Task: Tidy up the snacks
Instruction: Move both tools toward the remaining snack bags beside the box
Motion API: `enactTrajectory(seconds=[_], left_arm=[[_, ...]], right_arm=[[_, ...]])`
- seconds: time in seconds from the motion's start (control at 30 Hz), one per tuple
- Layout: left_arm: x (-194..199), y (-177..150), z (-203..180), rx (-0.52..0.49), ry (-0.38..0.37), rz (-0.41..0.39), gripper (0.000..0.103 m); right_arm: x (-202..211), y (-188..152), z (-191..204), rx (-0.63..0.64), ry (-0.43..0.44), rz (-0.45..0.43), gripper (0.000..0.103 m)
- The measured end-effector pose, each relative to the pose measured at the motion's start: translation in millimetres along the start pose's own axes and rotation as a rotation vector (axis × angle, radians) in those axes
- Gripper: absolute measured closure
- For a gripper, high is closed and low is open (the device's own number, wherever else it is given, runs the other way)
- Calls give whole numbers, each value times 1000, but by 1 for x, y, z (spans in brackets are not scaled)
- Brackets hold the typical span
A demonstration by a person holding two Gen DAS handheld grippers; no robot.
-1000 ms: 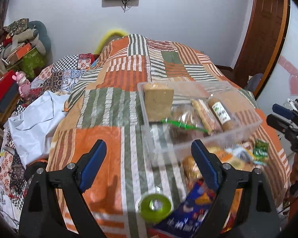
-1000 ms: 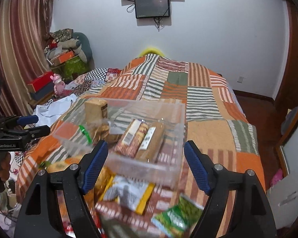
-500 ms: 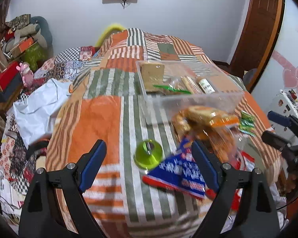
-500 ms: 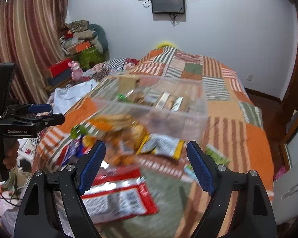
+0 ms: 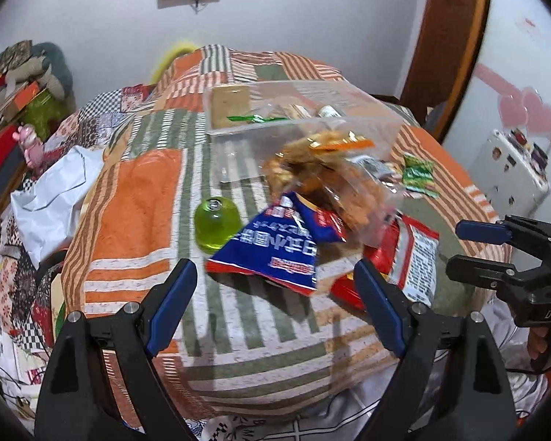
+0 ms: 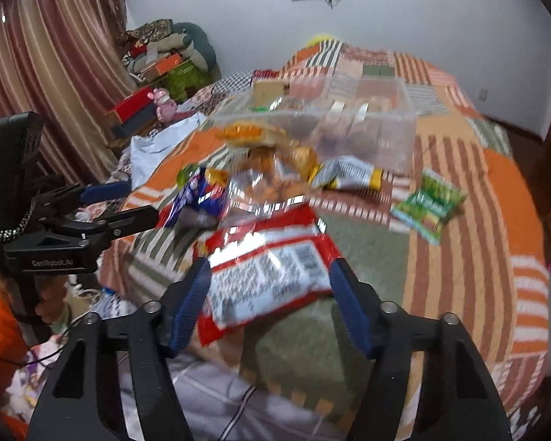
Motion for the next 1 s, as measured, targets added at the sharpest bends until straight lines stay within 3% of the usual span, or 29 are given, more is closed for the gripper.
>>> enactTrajectory(seconds=[0.2, 0.5, 0.7, 1.0], left_arm=[[-23, -9, -6, -8, 42, 60, 15], [-39, -14, -17, -21, 39, 90, 15], [-44, -13, -37, -10, -34, 105, 15], [-48, -13, -41, -5, -58, 108, 13]], right_arm=[[-10, -14, -3, -67, 95, 62, 49], [-18, -5, -1, -73, 67, 46, 48], [-21, 4, -4, -64, 44, 40, 41], [-35, 19, -13, -100, -4, 43, 25]])
Point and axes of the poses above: each gripper's, at about its wrist camera, not at the fingertips, and x roughly against the way its jaws point, z to its left, y to its top, the point moved 2 cm from there along -x, roughly the way its jaws point, and after that the axes turned 5 degrees about x, right-handed, at the moved point
